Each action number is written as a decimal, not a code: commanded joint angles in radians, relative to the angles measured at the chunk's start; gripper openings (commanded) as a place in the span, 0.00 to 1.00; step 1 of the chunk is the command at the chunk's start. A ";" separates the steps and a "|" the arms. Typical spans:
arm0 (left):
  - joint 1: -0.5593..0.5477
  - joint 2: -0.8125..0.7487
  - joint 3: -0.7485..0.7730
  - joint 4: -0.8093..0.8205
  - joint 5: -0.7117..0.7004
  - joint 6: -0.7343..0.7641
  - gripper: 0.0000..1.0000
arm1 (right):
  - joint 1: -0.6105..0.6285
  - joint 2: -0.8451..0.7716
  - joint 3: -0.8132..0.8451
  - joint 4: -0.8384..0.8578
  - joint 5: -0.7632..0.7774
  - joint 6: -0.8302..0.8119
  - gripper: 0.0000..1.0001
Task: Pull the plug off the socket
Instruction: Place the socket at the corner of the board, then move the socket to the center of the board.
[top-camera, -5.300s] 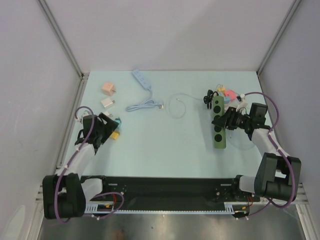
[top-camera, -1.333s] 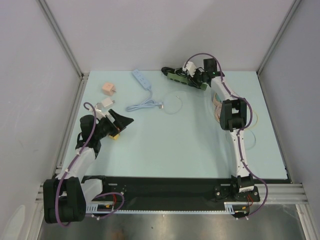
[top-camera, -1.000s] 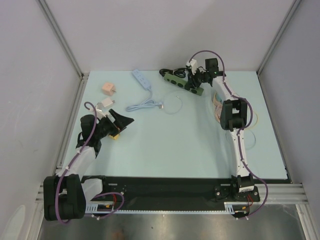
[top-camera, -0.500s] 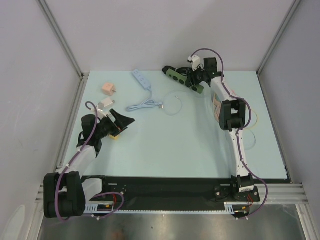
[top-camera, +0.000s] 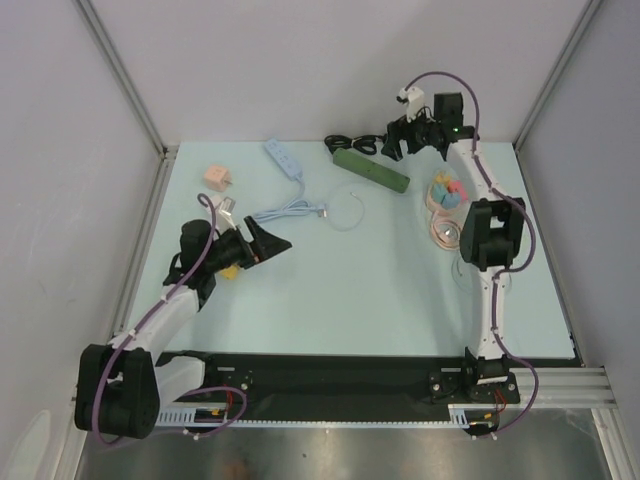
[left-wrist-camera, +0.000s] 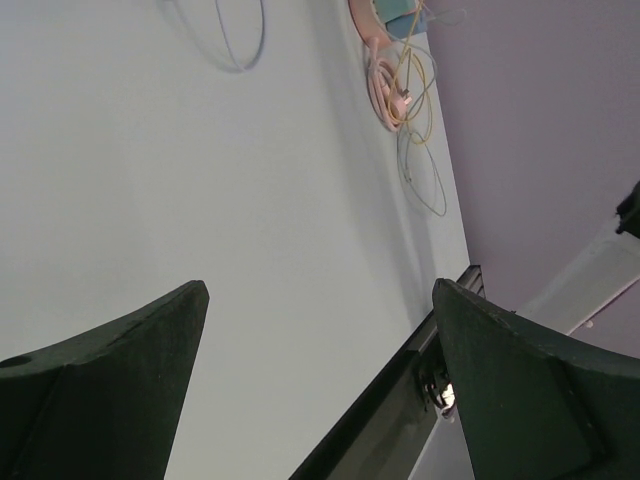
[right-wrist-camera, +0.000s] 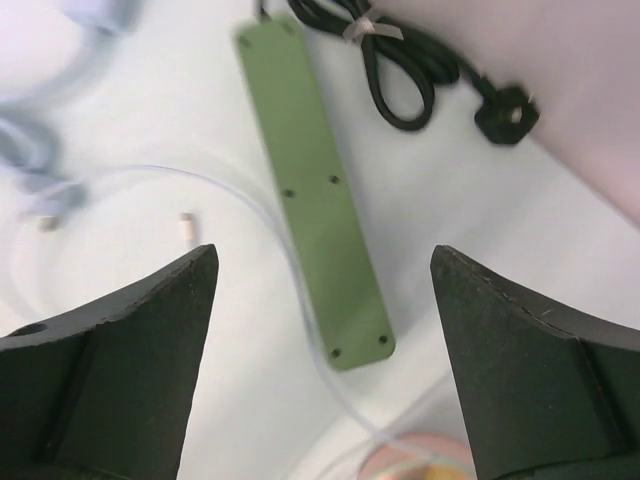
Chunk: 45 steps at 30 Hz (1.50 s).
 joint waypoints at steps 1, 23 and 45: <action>-0.014 -0.038 0.075 -0.044 -0.008 0.068 1.00 | -0.008 -0.240 -0.034 -0.059 -0.109 -0.009 0.92; -0.043 -0.316 0.167 -0.438 -0.095 0.381 0.99 | -0.331 -0.948 -1.051 -0.029 -0.013 0.063 0.88; -0.043 -0.357 0.115 -0.426 -0.105 0.372 0.99 | -0.239 -0.586 -0.867 0.134 0.211 0.085 0.68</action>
